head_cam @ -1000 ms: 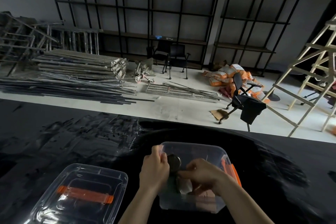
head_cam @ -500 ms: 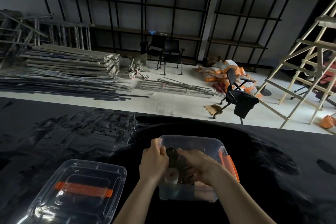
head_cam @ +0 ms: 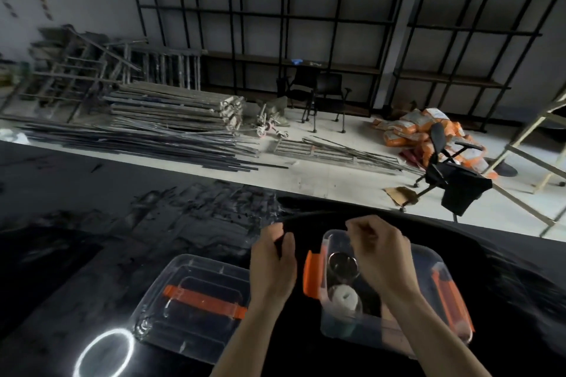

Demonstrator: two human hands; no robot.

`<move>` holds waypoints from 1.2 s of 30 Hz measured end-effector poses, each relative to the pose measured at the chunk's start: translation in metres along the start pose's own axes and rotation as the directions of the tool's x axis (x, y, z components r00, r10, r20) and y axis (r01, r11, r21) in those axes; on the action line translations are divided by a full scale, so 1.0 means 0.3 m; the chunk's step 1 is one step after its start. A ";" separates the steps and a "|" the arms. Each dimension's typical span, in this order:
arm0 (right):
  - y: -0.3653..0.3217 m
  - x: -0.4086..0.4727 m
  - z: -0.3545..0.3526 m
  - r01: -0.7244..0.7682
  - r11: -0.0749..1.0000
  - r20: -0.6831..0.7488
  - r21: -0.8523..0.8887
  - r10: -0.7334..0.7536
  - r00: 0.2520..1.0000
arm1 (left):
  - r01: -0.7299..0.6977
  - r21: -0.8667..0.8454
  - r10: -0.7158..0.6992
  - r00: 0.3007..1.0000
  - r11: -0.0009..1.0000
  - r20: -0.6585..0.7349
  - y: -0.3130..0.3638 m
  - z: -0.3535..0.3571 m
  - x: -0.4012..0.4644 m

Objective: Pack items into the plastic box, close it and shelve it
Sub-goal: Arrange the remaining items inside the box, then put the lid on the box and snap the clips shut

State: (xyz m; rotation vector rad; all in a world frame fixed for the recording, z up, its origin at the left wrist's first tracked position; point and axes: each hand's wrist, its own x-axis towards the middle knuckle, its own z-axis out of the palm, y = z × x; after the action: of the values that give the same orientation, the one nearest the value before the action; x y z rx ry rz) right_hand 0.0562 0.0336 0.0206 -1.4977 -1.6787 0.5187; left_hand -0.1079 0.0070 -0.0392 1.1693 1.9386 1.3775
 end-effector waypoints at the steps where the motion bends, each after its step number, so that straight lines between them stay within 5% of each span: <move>1: -0.047 -0.019 0.028 0.041 0.998 0.028 0.042 -0.042 0.999 | 0.013 0.039 -0.012 0.999 0.999 -0.030 -0.032 -0.054 0.018; 7: -0.196 -0.176 0.283 0.142 0.988 0.249 0.065 -0.154 0.956 | 0.194 0.386 -0.140 0.977 0.902 -0.163 -0.261 -0.340 0.099; 11: -0.158 -0.262 0.437 0.022 0.961 0.589 -0.275 0.150 0.794 | 0.290 0.547 -0.216 0.956 0.785 -0.198 -0.367 -0.482 0.068; 13: -0.134 -0.288 0.474 -0.051 0.933 0.649 -0.356 0.286 0.705 | 0.326 0.567 -0.247 0.945 0.756 -0.215 -0.415 -0.533 0.044; 21: -0.158 -0.279 0.511 -0.234 0.946 0.589 -0.225 0.323 0.740 | 0.442 0.506 -0.335 0.896 0.741 -0.291 -0.433 -0.636 0.002; 29: -0.245 -0.033 0.344 -0.164 0.983 0.291 0.081 0.134 0.947 | 0.348 0.206 -0.250 0.888 0.915 -0.386 -0.162 -0.670 0.116; 36: -0.116 0.160 0.000 -0.239 0.925 0.055 0.294 0.233 0.971 | 0.159 -0.137 -0.181 0.969 0.978 -0.166 0.051 -0.424 0.196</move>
State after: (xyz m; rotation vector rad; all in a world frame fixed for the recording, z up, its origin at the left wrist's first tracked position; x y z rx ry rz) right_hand 0.0361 0.0721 0.0608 -1.4775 -1.3663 0.8790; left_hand -0.2315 -0.0054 0.0275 0.8264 1.9906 1.5282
